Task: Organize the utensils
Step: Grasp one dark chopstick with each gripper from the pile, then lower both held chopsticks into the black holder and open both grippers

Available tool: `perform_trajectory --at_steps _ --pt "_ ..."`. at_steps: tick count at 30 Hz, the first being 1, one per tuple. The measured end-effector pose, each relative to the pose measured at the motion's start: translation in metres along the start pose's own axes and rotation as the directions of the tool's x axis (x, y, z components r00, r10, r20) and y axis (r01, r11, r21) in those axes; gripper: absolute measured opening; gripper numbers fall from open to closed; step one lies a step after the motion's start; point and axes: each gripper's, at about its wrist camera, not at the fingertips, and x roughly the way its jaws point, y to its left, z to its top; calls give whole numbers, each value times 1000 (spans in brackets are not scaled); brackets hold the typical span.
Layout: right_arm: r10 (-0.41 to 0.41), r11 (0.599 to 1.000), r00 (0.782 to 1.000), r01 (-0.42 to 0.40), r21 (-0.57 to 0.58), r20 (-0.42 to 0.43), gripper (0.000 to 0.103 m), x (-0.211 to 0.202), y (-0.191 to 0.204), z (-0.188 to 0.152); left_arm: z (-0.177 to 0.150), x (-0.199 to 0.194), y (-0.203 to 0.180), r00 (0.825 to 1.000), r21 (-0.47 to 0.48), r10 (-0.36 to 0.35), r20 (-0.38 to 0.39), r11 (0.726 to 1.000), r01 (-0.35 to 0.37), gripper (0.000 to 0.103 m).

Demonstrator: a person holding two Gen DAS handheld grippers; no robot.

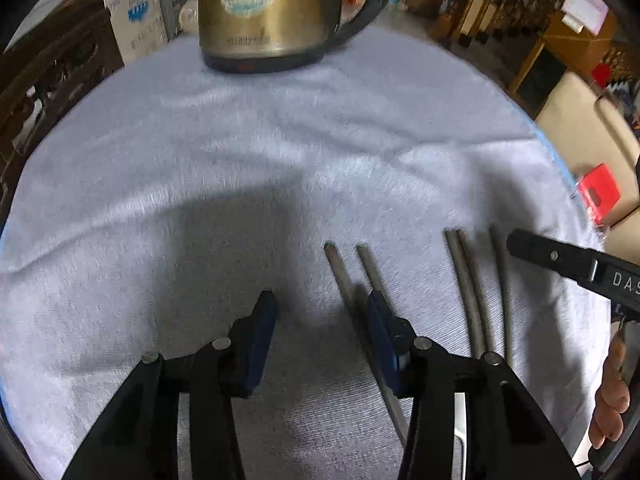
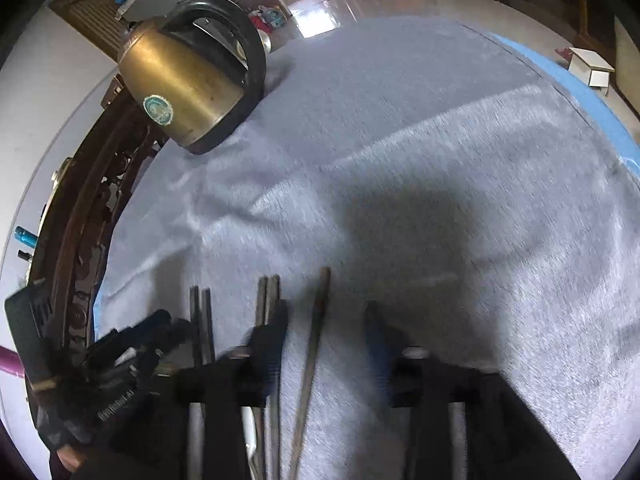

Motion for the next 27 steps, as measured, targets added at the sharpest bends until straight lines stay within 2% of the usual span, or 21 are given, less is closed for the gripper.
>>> perform_trajectory --at_steps 1,2,5,7,8,10,14,16,17,21,23,25,27 --pt "-34 999 999 33 -12 -17 46 5 4 2 0 1 0 1000 4 7 -12 1000 -6 47" --pt "-48 999 998 48 -16 -35 37 10 6 2 1 1 -1 1000 8 11 -18 1000 -11 48" --pt "-163 981 986 159 -115 -32 31 17 24 3 2 -1 -3 999 17 25 -32 1000 -25 48" --pt "-258 947 966 247 -205 -26 28 22 40 -1 5 1 -5 998 20 37 -42 999 -36 48" --pt "-295 928 955 284 -242 -13 20 24 45 -4 7 1 -6 998 22 44 -47 999 -43 48" --pt "-321 904 947 307 -299 1 13 25 52 -8 11 6 -13 996 41 77 -52 996 -75 48" --pt "-275 928 961 263 -264 -9 7 18 42 -11 22 11 -16 995 25 92 -34 996 -91 48" --pt "-231 948 973 222 -226 -12 6 12 32 -15 25 12 -17 995 26 99 -11 995 -98 33" --pt "-214 955 977 207 -210 -8 6 8 28 -18 24 11 -18 995 28 95 -3 995 -95 12" --pt "-107 985 992 115 -132 61 6 -23 4 -30 13 1 -10 998 -14 58 24 998 -58 5" --pt "-76 991 992 87 -105 100 6 -42 -5 -35 4 -11 -4 996 -26 67 57 998 -65 5" --pt "-21 997 988 32 -69 151 6 -67 -21 -43 -12 -31 1 994 -43 42 104 998 -38 5" --pt "2 999 981 7 -45 195 6 -88 -28 -49 -18 -55 5 986 -56 28 162 998 -19 5"
